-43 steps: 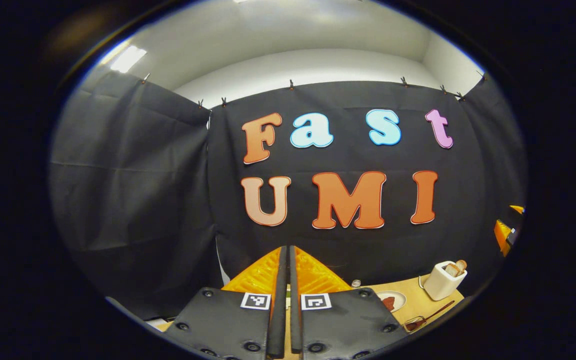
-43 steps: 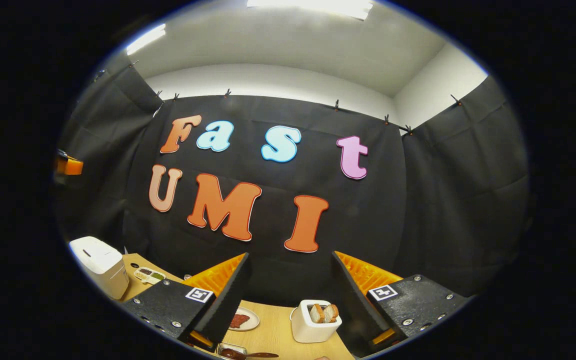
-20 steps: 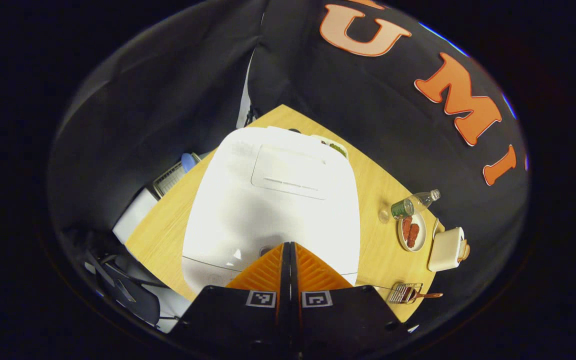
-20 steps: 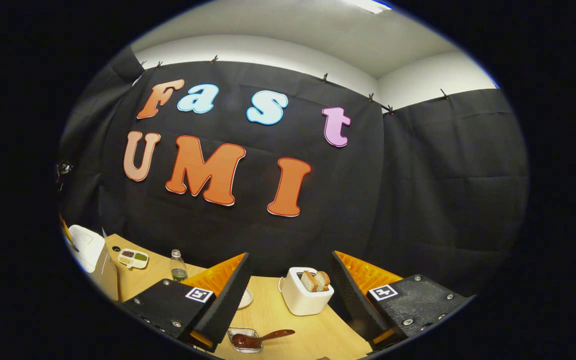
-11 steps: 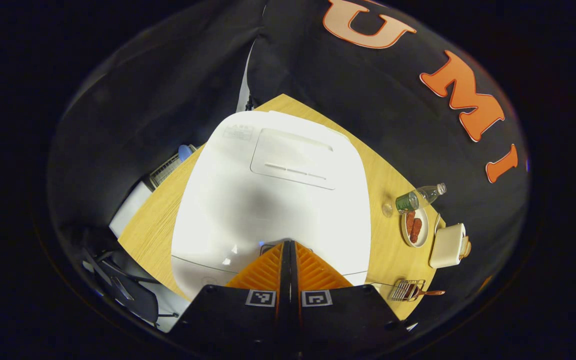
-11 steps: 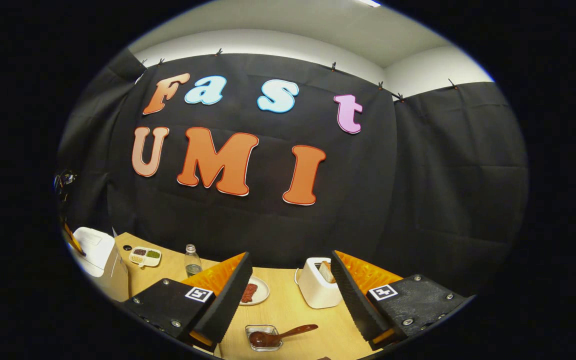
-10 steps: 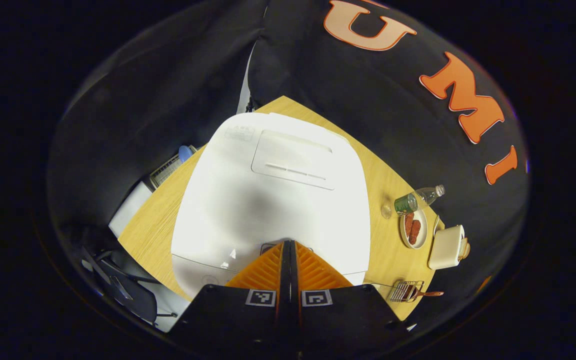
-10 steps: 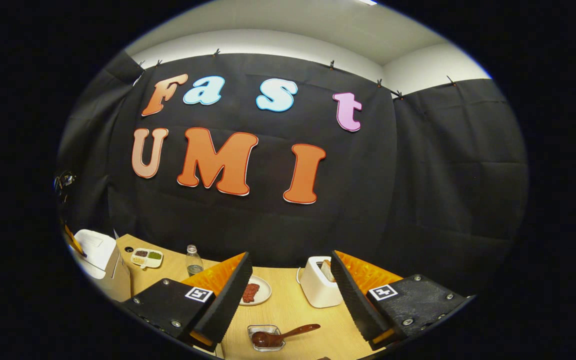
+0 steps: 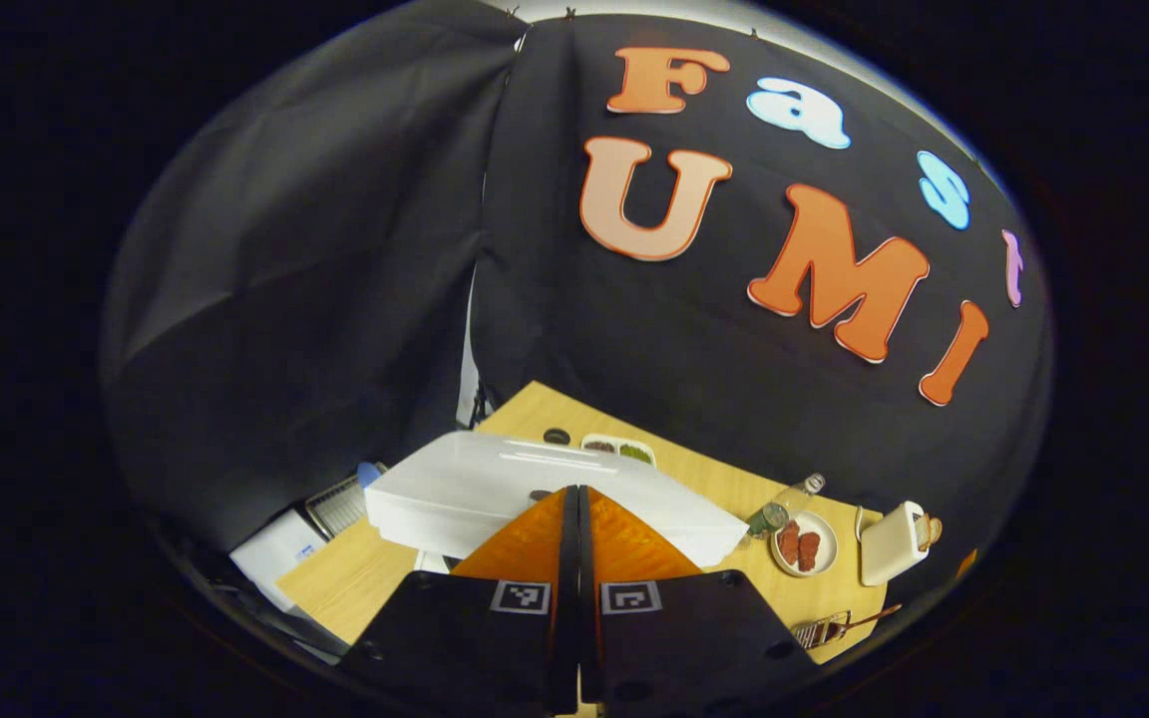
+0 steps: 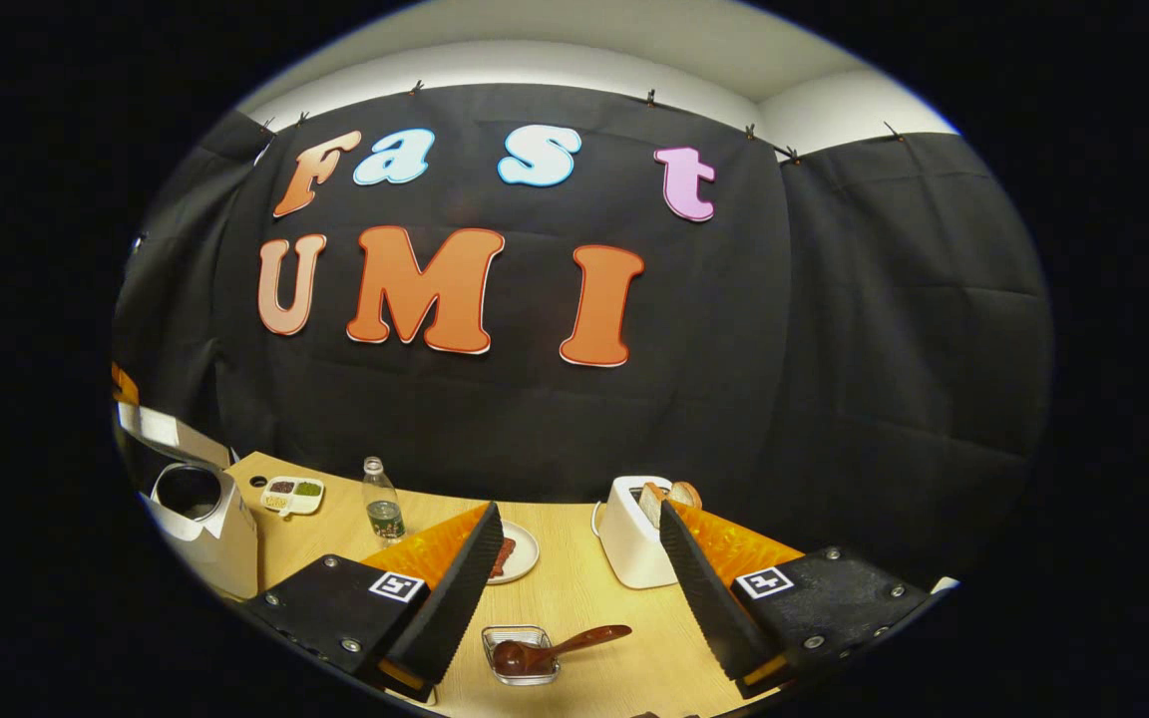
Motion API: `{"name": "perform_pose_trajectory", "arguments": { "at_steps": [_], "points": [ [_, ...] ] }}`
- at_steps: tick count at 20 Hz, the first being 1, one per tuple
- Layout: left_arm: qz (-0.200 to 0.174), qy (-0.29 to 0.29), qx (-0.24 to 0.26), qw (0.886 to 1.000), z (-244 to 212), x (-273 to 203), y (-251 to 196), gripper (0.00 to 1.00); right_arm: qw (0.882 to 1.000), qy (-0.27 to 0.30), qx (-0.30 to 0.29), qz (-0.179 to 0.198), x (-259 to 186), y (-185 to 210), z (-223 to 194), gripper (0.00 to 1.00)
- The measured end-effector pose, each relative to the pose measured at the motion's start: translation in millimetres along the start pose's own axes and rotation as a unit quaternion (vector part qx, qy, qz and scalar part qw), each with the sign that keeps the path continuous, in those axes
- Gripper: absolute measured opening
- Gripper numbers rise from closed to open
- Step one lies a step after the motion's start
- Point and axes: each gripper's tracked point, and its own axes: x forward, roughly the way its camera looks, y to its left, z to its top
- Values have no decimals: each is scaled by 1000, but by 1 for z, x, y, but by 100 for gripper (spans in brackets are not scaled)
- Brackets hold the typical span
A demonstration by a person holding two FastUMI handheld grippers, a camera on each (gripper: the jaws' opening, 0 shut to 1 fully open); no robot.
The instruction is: Close the left gripper, press the button to open the rice cooker; take a wooden spoon from the chopstick holder with the right hand, scoop a spoonful of rice and pour it into the rice cooker, then put the wooden spoon back into the chopstick holder.
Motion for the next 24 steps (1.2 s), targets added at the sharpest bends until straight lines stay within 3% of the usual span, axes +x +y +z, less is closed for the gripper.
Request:
{"name": "perform_pose_trajectory", "arguments": {
  "at_steps": [5,9,13,14,16,18,20,21,23,24],
  "points": [
    [7,-87,4,996,30,-34,-3,5,998,50,15,18,12,-2,-39,98],
    [18,-146,24,989,47,-71,0,15,994,100,23,25,24,-5,-78,98],
    [19,-182,18,983,50,-97,-3,39,990,133,47,25,37,-13,-109,98],
    [14,-185,14,983,47,-101,-4,55,988,142,51,22,41,-16,-118,98],
    [12,-191,12,981,41,-109,-6,75,984,165,65,20,47,-20,-140,98],
    [9,-200,20,979,38,-116,-10,85,976,195,90,20,53,-20,-162,98],
    [10,-205,32,978,34,-121,-14,94,967,220,123,24,54,-17,-182,98],
    [8,-203,40,978,31,-121,-19,88,962,231,140,27,53,-13,-192,98],
    [8,-198,52,979,28,-122,-24,93,951,254,174,37,53,-2,-210,96],
    [6,-197,56,979,28,-123,-28,88,946,260,191,42,55,3,-218,96]
  ]
}}
